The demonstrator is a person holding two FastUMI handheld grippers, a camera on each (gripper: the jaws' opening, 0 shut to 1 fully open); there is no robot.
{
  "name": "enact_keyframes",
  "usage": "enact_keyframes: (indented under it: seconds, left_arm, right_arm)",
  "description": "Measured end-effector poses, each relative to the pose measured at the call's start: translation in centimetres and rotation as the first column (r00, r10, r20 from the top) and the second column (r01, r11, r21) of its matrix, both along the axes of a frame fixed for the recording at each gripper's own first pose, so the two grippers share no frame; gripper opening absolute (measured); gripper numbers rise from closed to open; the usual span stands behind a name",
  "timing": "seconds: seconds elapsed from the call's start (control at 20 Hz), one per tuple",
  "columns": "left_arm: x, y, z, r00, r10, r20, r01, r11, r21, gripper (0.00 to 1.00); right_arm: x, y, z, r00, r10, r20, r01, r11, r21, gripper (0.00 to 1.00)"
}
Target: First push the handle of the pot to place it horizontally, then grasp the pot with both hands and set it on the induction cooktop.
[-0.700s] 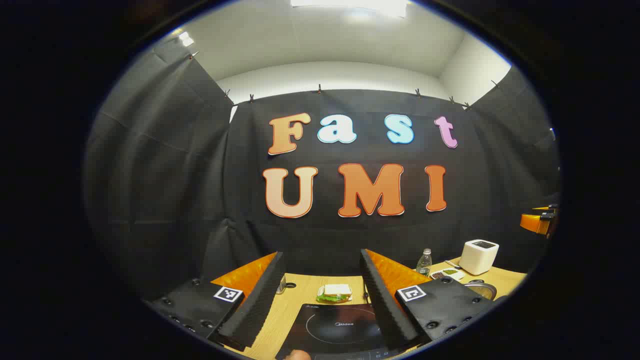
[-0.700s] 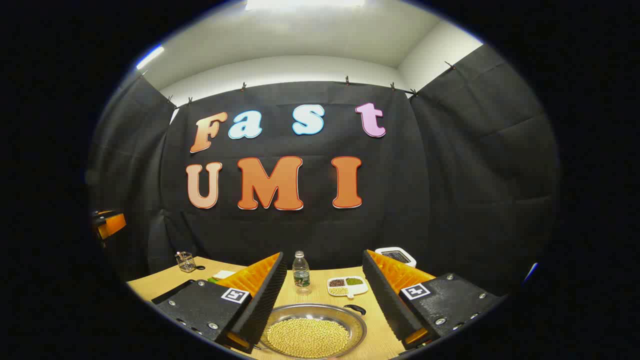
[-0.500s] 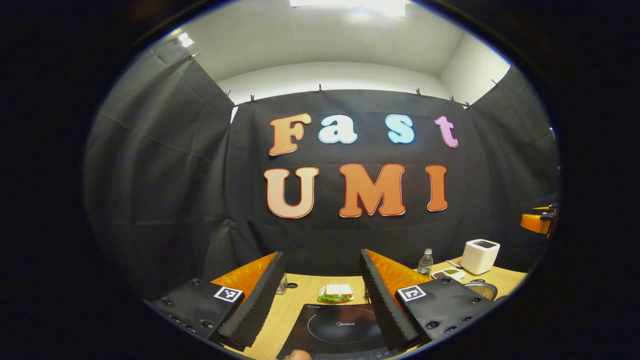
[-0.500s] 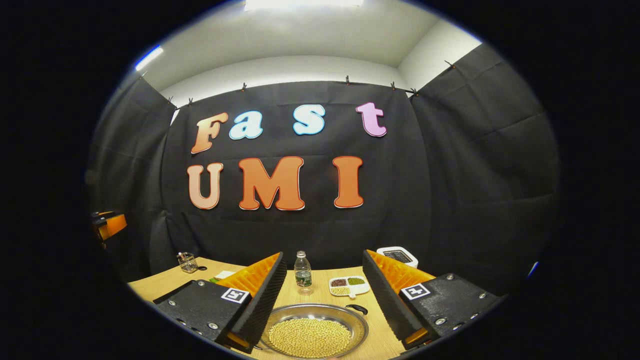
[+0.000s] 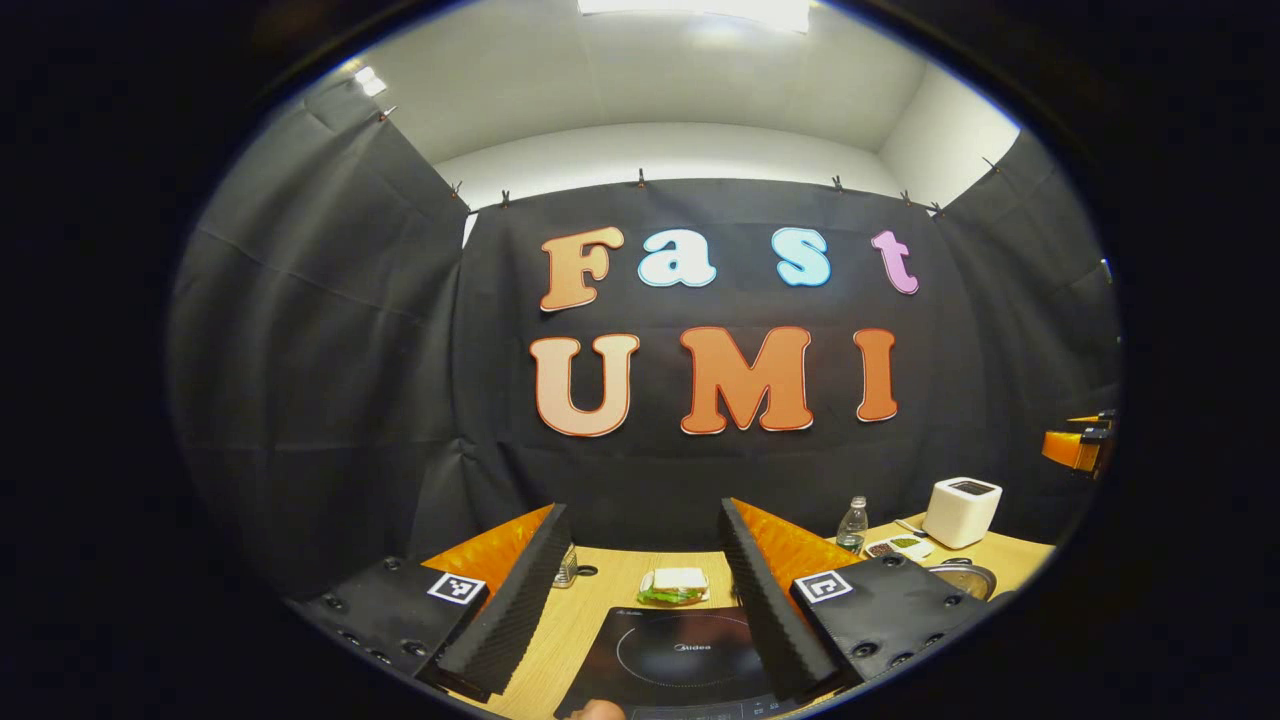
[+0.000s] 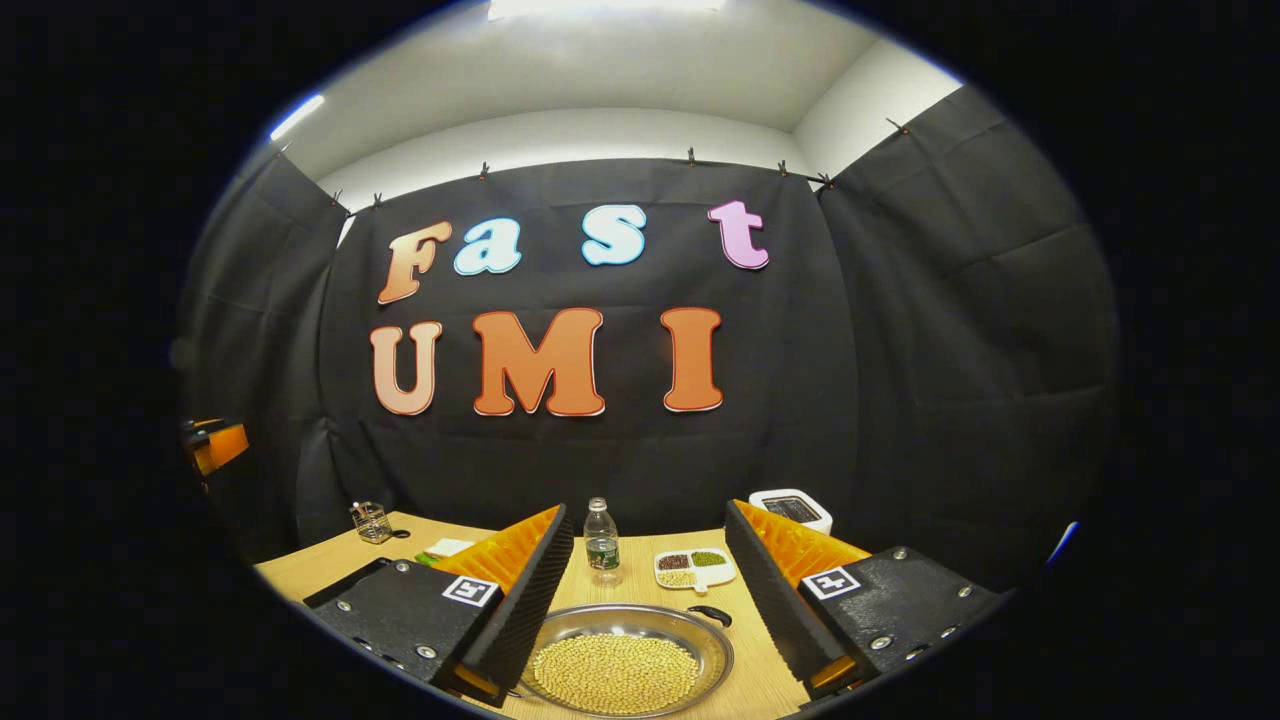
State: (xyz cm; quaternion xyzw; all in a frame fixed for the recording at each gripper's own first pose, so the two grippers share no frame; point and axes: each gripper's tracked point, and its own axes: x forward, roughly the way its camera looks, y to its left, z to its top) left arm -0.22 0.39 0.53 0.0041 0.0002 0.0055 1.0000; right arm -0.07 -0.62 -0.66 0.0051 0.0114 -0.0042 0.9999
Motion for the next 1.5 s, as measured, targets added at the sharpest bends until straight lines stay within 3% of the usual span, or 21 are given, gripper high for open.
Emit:
enact_keyframes:
  seconds: [0.2,0.3,0.35,0.4,0.65,0.7,0.75,0.85,1.05,1.25,1.5]
  left_arm:
    - [0.0,-0.1,-0.1,1.0,-0.009,-0.004,0.009,1.0,0.001,0.97]
    - [0.0,-0.1,-0.1,1.0,-0.011,-0.005,0.011,1.0,0.003,0.97]
    - [0.0,0.0,0.0,1.0,-0.009,-0.005,0.009,1.0,0.003,0.97]
    - [-0.1,0.0,0.1,1.0,-0.005,-0.004,0.005,1.0,0.002,0.97]
    - [-0.2,0.1,0.1,1.0,0.002,-0.005,-0.002,1.0,0.004,0.97]
    - [-0.2,0.0,0.0,1.0,0.001,-0.004,-0.001,1.0,0.003,0.97]
    - [-0.2,0.0,0.0,1.0,-0.001,-0.003,0.001,1.0,0.0,0.97]
    - [-0.3,-0.1,-0.1,1.0,-0.01,-0.007,0.01,1.0,-0.003,0.97]
    - [-1.4,-0.2,-0.2,1.0,-0.011,-0.008,0.011,1.0,-0.003,0.97]
    - [-1.6,-0.1,-0.3,1.0,-0.004,-0.008,0.004,1.0,0.002,0.97]
    - [-1.9,-0.4,-1.1,1.0,-0.008,-0.017,0.009,1.0,0.008,0.97]
  right_arm:
    - [0.1,-0.3,-0.4,1.0,-0.004,-0.013,0.004,1.0,0.015,0.95]
    - [0.0,-0.4,-0.6,1.0,-0.003,-0.021,0.003,1.0,0.016,0.92]
    - [-0.1,-0.3,-0.8,1.0,0.002,-0.024,-0.002,1.0,0.013,0.85]
    - [-0.2,-0.1,-0.8,1.0,0.014,-0.025,-0.013,1.0,0.008,0.87]
    - [-0.8,1.0,-1.9,0.997,0.069,-0.04,-0.07,0.997,-0.032,0.47]
    - [-0.9,1.1,-2.4,0.996,0.075,-0.048,-0.077,0.996,-0.039,0.5]
    - [-1.1,1.3,-3.0,0.995,0.082,-0.06,-0.085,0.995,-0.043,0.35]
    - [-1.2,2.0,-4.3,0.991,0.099,-0.09,-0.103,0.994,-0.043,0.2]
    - [-2.0,4.2,-7.5,0.976,0.156,-0.149,-0.162,0.986,-0.029,0.0]
    - [-3.4,7.8,-12.6,0.936,0.246,-0.253,-0.258,0.966,-0.017,0.0]
    - [-6.4,11.6,-19.7,0.849,0.337,-0.408,-0.37,0.929,-0.002,0.0]
